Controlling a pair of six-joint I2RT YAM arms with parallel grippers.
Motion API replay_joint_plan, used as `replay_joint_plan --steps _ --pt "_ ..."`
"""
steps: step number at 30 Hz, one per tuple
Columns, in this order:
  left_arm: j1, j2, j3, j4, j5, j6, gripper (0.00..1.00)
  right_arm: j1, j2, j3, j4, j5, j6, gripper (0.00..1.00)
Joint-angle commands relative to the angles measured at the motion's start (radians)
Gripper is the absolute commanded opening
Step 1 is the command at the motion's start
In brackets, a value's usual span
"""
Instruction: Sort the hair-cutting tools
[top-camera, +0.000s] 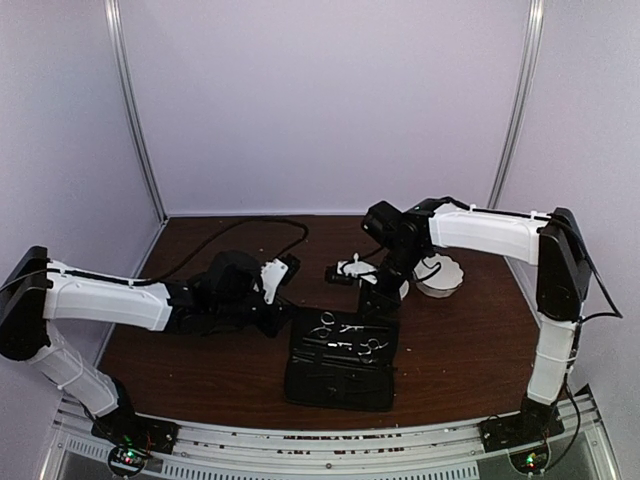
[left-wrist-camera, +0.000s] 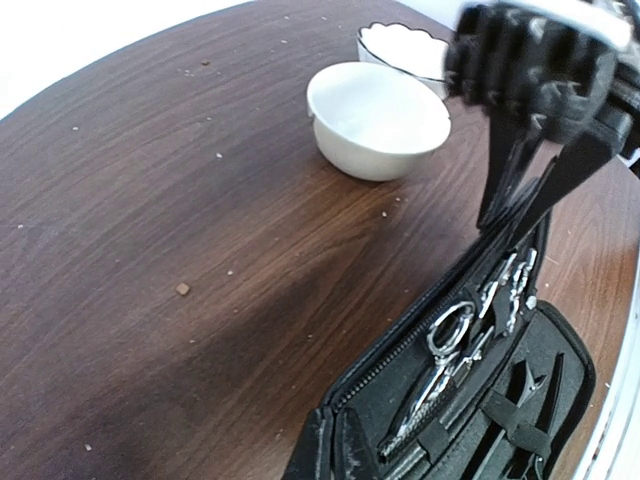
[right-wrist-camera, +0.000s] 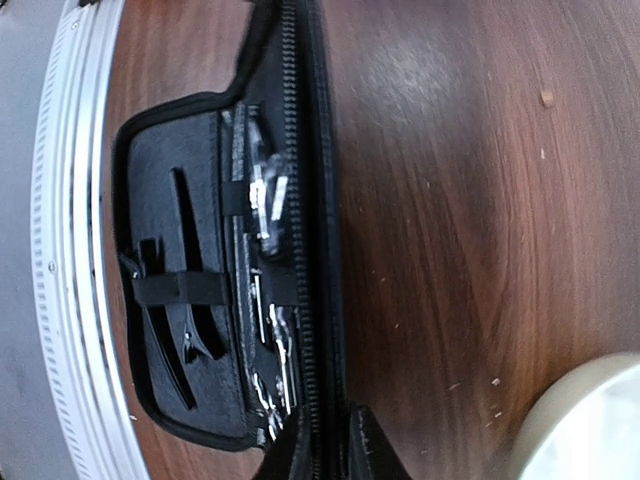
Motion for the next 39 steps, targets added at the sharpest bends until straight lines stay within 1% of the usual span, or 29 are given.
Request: replay_joint_plan --steps 1,2,6,9,14,15,16,17,18,20,21,22,27,29,30,32,34,37,39 --pt "-0.001 -0.053 -0.002 0.076 -0.069 0.012 0.00 0.003 0.035 0.097 -0.058 -0.047 -0.006 0.09" --pt "-0.001 -0.058 -0.002 0.066 -0.076 0.009 0.05 0.004 0.043 0.113 -0.060 -0.047 0.001 0.07" --pt "-0.001 -0.108 0.002 0.030 -0.088 0.005 0.14 0.006 0.057 0.151 -0.058 -0.047 0.020 0.00" --pt "-0.002 -0.175 0.007 -0.018 -0.129 0.001 0.22 0.013 0.038 0.148 -0.046 -0.037 0.026 0.00" --pt "-0.002 -0.291 0.006 -0.099 -0.212 0.006 0.29 0.057 -0.023 0.077 0.003 0.001 0.036 0.00" --pt "-0.002 -0.302 0.007 -0.122 -0.232 0.007 0.31 0.074 -0.035 0.053 0.007 0.005 0.039 0.00" --pt "-0.002 -0.309 0.011 -0.141 -0.250 0.007 0.32 0.095 -0.046 0.034 0.009 0.009 0.043 0.04" --pt "-0.002 -0.313 0.013 -0.155 -0.261 0.009 0.32 0.115 -0.056 0.017 0.010 0.013 0.046 0.10" --pt "-0.002 -0.312 0.014 -0.166 -0.269 0.009 0.33 0.137 -0.067 -0.001 0.010 0.016 0.049 0.16" --pt "-0.001 -0.302 0.013 -0.177 -0.272 0.007 0.34 0.193 -0.093 -0.044 0.014 0.023 0.056 0.31" --pt "-0.001 -0.295 0.013 -0.178 -0.267 0.004 0.34 0.217 -0.106 -0.069 0.015 0.025 0.058 0.36" --pt "-0.001 -0.288 0.011 -0.173 -0.252 0.001 0.34 0.242 -0.119 -0.092 0.016 0.028 0.058 0.38" --pt "-0.001 -0.221 0.017 -0.151 -0.193 -0.011 0.35 0.338 -0.156 -0.213 0.046 0.031 0.069 0.40" --pt "-0.001 -0.172 0.036 -0.161 -0.177 -0.013 0.35 0.351 -0.147 -0.243 0.067 0.047 0.073 0.40" --pt "-0.002 -0.144 0.044 -0.159 -0.143 -0.011 0.34 0.352 -0.139 -0.247 0.072 0.052 0.075 0.40" --pt "-0.002 -0.094 0.057 -0.145 -0.077 -0.010 0.30 0.348 -0.135 -0.237 0.071 0.072 0.086 0.40" --pt "-0.016 -0.061 0.058 -0.122 -0.033 0.009 0.23 0.337 -0.162 -0.229 0.063 0.064 0.085 0.40" --pt "-0.076 -0.029 0.066 -0.118 -0.021 0.086 0.21 0.298 -0.242 -0.244 0.072 0.064 0.082 0.40" --pt "-0.110 -0.004 0.085 -0.156 -0.017 0.131 0.22 0.262 -0.311 -0.281 0.120 0.108 0.092 0.42"
